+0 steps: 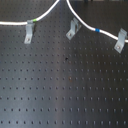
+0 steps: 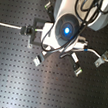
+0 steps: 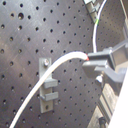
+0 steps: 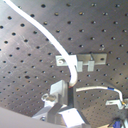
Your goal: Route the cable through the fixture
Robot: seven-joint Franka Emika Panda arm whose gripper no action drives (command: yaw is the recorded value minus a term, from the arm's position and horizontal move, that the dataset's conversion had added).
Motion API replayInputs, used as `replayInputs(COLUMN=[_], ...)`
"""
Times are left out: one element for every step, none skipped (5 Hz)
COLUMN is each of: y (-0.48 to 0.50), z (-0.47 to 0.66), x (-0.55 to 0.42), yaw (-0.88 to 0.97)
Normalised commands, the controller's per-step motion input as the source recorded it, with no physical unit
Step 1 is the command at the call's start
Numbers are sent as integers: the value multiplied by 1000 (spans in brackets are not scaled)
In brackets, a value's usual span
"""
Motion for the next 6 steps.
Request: replayInputs(y=[-84,-89,-83,-61,-69,-34], z=[146,136,173,287,365,381], x=[-45,-65,-91,-110,-181,-112], yaw=[-140,-200,-286,-371,-460,-417])
